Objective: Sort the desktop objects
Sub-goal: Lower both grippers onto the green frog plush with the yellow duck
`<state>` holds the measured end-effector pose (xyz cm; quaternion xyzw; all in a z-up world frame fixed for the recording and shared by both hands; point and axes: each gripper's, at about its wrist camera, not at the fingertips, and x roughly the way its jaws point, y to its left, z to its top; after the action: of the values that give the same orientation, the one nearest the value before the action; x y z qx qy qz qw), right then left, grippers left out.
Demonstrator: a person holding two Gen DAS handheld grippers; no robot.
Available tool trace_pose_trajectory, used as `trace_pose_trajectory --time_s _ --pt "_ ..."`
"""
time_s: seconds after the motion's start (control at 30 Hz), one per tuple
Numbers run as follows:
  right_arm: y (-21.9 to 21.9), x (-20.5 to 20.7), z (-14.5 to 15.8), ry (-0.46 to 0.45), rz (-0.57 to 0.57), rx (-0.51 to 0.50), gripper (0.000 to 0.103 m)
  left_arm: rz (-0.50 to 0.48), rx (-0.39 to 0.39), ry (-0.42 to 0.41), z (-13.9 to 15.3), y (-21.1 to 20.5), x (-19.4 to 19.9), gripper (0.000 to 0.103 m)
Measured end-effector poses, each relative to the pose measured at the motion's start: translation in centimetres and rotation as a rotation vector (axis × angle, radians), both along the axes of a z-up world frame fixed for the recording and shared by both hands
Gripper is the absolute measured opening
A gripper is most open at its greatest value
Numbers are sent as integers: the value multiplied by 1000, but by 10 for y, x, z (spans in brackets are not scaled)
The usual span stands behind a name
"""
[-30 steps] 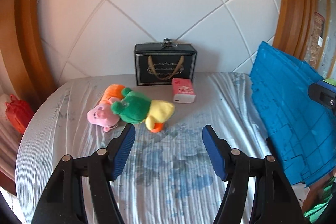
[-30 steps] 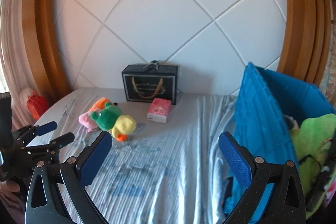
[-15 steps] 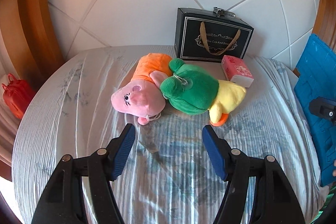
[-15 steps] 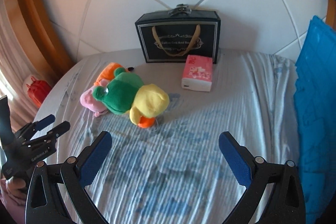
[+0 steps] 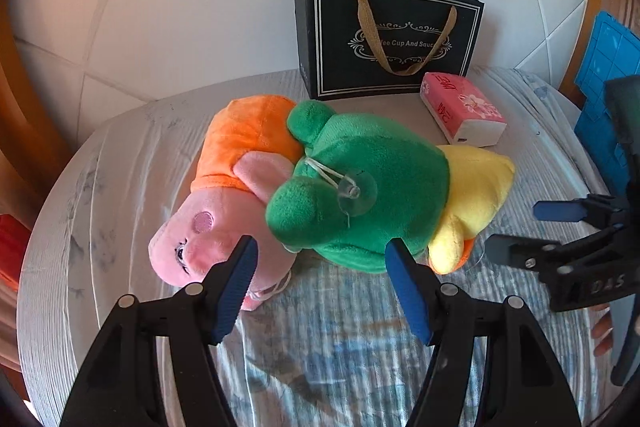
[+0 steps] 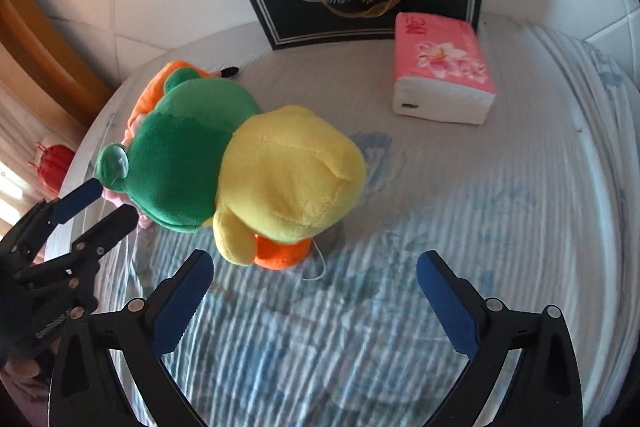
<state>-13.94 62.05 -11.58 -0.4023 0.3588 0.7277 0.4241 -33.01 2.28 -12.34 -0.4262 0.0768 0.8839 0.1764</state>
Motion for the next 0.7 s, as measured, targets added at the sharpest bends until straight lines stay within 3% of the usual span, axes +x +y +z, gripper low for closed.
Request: trace_pose_trajectory --time_s 0.1,0.17,0.23,0.3,0.37,0.53,0.63,0.7 --pt "12 -18 -25 2 34 -30 103 -10 -12 9 2 -1 -4 65" --pt "18 -27 -38 -50 75 -23 103 -12 -18 -5 -1 2 -10 65" --pt "18 -26 -33 -133 87 65 101 -18 -13 -22 -4 7 -14 65" --pt "17 -17 -19 -203 77 152 86 -34 -12 -30 -7 17 -14 65" --pt "23 -1 -8 -240 49 189 81 -59 -5 -42 -9 30 -12 65" --pt "35 33 8 -152 15 140 83 -125 -28 -25 -1 64 -3 65" --pt "34 41 18 -59 26 117 103 -128 -57 -22 -5 79 -3 65" --pt "34 39 19 -34 41 115 103 -111 -45 -52 -13 86 -9 65"
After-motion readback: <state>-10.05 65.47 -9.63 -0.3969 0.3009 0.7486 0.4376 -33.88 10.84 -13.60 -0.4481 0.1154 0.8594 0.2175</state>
